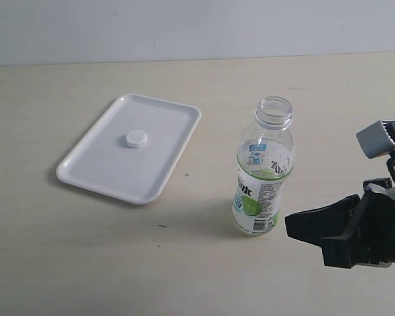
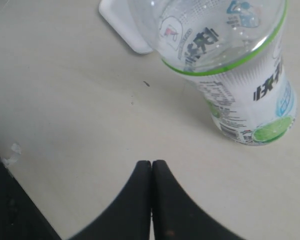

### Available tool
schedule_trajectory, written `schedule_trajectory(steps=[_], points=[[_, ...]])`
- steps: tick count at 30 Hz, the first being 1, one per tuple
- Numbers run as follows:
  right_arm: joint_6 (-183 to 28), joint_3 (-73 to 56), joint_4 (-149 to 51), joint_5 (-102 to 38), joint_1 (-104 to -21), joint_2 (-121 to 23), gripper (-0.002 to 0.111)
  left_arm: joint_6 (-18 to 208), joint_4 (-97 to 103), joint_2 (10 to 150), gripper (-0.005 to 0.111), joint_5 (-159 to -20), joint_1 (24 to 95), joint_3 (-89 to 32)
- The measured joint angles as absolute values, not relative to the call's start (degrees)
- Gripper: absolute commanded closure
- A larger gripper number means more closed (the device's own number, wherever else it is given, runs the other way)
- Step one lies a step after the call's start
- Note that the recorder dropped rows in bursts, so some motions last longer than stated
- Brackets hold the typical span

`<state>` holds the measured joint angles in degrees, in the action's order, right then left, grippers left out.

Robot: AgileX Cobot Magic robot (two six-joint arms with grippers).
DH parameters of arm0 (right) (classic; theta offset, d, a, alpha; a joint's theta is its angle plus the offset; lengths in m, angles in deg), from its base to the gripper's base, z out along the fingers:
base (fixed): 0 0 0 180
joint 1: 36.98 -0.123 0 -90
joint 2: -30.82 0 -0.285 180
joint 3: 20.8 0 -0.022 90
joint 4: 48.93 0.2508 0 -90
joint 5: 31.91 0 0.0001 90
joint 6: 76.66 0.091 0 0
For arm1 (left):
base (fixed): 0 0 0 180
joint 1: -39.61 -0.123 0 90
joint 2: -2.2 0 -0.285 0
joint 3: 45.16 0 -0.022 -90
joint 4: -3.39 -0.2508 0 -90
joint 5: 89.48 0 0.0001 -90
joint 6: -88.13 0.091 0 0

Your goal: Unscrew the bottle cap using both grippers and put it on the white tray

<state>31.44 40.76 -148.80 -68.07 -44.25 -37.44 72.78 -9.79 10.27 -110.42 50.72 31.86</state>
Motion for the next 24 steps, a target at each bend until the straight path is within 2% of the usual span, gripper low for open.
schedule_trajectory(steps=[7, 13, 19, 24], points=[[31.05, 40.76, -148.8, -66.41, -44.25, -37.44, 0.108, 72.78, -9.79, 10.27, 0.107, -110.42, 50.72, 31.86], [25.56, 40.96, -149.04, -51.56, -44.25, -34.95, 0.108, 72.78, -9.91, 10.27, 0.107, -110.42, 50.72, 31.86], [24.86, 40.98, -149.04, -38.05, -44.25, -12.32, 0.108, 72.78, -9.91, 10.27, 0.107, -110.42, 50.72, 31.86], [24.76, 40.98, -149.04, -34.67, -44.25, 6.67, 0.108, 72.78, -9.91, 10.27, 0.107, -110.42, 50.72, 31.86]])
